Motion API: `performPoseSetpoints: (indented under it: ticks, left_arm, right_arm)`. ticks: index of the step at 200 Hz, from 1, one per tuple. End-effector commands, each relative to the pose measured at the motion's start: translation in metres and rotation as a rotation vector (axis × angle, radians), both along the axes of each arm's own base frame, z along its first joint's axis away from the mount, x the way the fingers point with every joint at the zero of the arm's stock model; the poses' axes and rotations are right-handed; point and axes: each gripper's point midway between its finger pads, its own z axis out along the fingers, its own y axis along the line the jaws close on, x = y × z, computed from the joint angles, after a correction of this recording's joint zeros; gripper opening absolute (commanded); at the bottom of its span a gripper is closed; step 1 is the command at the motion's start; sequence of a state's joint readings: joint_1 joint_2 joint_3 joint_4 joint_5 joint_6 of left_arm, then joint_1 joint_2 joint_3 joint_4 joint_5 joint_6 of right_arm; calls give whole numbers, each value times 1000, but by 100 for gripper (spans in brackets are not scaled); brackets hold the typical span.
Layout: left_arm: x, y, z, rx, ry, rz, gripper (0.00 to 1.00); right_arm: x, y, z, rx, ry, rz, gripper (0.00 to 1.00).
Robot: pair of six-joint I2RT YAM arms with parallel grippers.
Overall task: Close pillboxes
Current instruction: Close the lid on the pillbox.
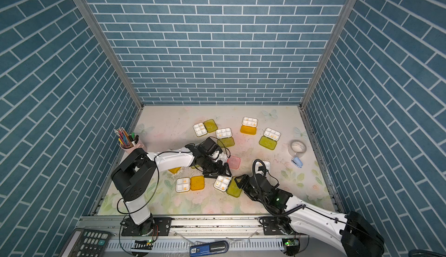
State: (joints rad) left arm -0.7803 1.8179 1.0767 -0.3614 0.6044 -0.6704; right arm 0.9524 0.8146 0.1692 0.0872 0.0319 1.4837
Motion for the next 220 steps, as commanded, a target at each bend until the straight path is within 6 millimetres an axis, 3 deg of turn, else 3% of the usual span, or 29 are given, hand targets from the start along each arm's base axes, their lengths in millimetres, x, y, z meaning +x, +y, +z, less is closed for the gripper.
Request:
performPoseSetpoints:
  ticks: [1,112,139,173,220]
  left_arm:
    - [-5,-2,-8,16,23,-15,95]
    - [-6,-10,-2,-49,35,10,94]
    - [6,13,5,22,-46,89,100]
    - [22,32,32,13,-126,161,100]
    - [62,71,51,2,-188,331,100]
  right_arm:
    - [5,9,16,30,-38,20,76]
    - [16,26,40,35,-90,62,75]
    - [18,32,41,13,-86,83,75]
    - [20,38,41,-34,-81,112,75]
    - [28,56,41,-56,-58,162,75]
